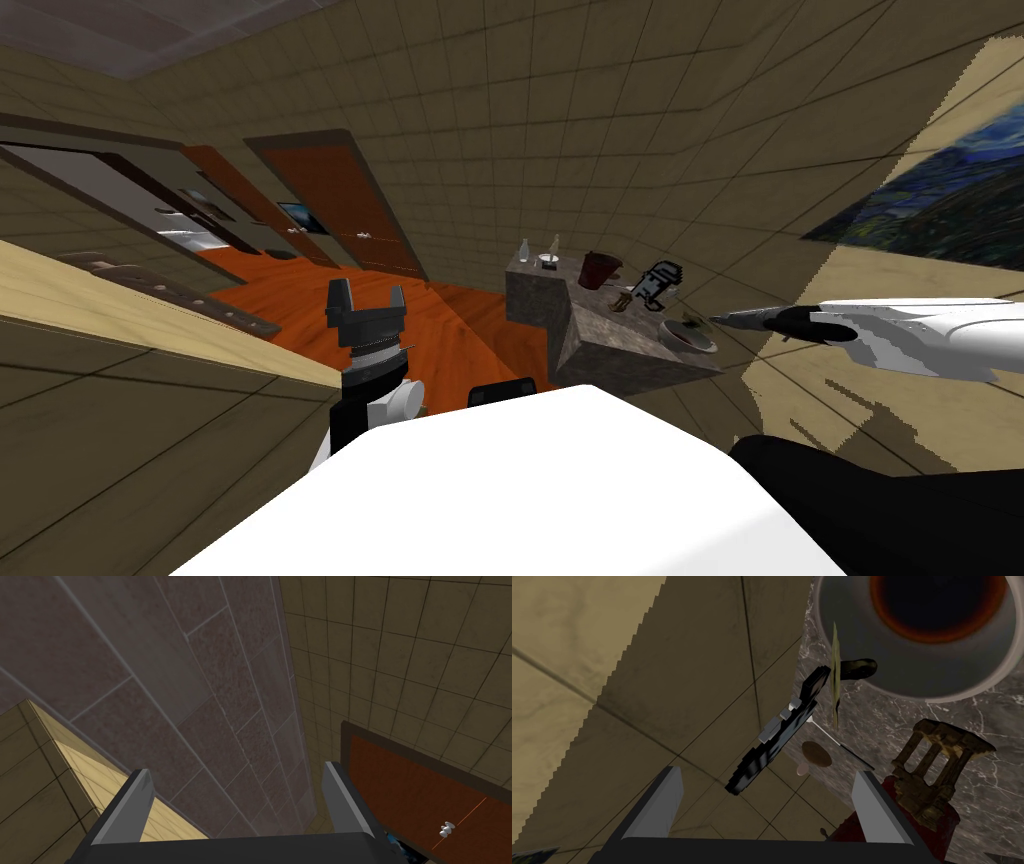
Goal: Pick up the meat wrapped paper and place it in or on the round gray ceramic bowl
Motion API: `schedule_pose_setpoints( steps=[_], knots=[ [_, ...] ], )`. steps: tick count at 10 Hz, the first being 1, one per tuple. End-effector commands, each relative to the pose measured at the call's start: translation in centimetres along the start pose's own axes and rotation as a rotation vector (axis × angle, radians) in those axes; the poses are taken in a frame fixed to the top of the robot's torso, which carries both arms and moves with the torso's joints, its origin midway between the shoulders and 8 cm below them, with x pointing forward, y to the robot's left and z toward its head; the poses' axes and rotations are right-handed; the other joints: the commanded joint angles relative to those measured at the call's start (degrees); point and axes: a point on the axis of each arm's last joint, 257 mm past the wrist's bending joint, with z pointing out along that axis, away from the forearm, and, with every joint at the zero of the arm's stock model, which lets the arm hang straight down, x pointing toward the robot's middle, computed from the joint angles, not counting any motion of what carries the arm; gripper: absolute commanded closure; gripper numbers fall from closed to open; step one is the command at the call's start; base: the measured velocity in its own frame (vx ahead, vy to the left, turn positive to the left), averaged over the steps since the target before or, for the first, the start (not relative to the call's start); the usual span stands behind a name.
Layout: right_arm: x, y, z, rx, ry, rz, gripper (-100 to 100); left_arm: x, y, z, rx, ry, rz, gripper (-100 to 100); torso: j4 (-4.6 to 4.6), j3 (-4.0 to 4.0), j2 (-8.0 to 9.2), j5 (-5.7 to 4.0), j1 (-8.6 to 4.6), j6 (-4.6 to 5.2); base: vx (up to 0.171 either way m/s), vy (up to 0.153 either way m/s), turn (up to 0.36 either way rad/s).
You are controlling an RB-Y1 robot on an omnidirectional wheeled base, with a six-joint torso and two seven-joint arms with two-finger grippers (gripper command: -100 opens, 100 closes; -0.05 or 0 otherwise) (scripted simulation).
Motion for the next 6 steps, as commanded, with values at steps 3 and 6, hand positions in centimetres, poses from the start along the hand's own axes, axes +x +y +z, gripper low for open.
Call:
schedule_pose_setpoints(
  steps=[3, 6],
  knots=[
    [-1.4, 1.1, 0.3, -0.017, -0.010, -0.007, -100, 0.0, 0.0, 0.0, 0.000, 0.000, 0.000, 0, -0.01, -0.01, -0.02, 0.00, 0.03, -0.03, 0.001, 0.006, -0.060],
    [-1.4, 1.2, 0.3, -0.018, -0.010, -0.008, 0, 0.0, 0.0, 0.0, 0.000, 0.000, 0.000, 0, 0.00, 0.00, 0.00, 0.00, 0.00, -0.03, 0.000, 0.000, 0.000]
  ],
)
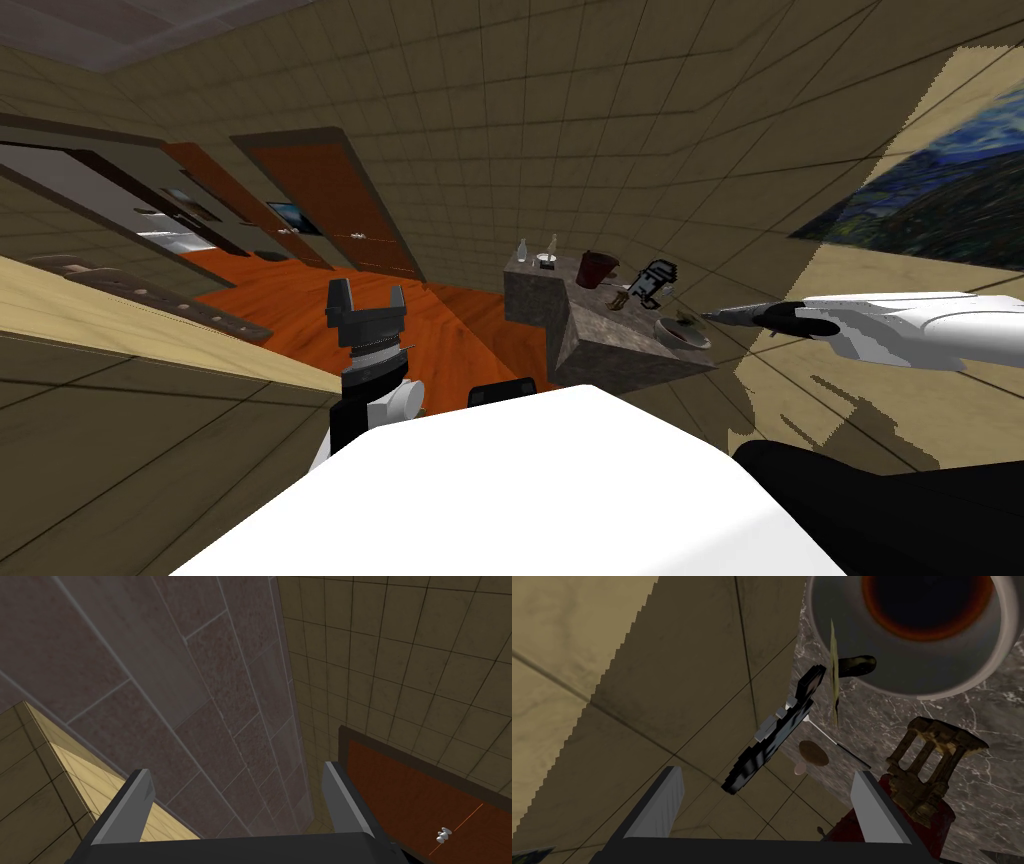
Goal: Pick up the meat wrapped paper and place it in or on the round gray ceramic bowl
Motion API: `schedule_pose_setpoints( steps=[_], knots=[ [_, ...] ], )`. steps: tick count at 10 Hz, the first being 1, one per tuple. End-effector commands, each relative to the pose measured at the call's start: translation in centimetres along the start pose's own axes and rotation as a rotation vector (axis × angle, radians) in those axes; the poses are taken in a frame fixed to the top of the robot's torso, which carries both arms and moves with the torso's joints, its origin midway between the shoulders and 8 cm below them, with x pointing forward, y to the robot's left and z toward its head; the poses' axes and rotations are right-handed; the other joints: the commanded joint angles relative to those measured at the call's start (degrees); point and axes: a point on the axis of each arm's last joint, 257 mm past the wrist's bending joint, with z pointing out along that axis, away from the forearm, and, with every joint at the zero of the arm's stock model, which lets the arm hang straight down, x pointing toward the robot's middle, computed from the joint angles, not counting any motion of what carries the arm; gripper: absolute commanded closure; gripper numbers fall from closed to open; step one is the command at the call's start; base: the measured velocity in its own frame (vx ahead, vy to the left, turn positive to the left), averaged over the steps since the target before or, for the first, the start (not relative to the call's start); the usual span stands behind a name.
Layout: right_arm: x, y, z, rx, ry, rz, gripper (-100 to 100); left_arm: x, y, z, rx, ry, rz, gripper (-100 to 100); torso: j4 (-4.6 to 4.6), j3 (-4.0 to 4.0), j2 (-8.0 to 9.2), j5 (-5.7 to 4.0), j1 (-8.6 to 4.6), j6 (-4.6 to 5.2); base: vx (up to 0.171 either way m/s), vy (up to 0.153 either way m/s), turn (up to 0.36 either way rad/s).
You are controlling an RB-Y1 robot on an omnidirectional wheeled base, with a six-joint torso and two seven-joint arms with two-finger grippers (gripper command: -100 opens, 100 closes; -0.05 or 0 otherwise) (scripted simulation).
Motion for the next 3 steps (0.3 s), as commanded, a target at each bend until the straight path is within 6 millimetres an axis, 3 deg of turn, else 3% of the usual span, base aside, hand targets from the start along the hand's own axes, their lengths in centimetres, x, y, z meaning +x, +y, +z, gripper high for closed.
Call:
schedule_pose_setpoints(
  steps=[1, 3],
  knots=[
    [0.00, 0.00, 0.00, 0.000, 0.000, 0.000, 0, 0.00, 0.00, 0.00, 0.000, 0.000, 0.000, 0, 0.00, 0.00, 0.00, 0.00, 0.00, 0.00, 0.000, 0.000, 0.000],
    [0.00, 0.00, 0.00, 0.000, 0.000, 0.000, 0, 0.00, 0.00, 0.00, 0.000, 0.000, 0.000, 0, 0.00, 0.00, 0.00, 0.00, 0.00, 0.00, 0.000, 0.000, 0.000]
  ],
)
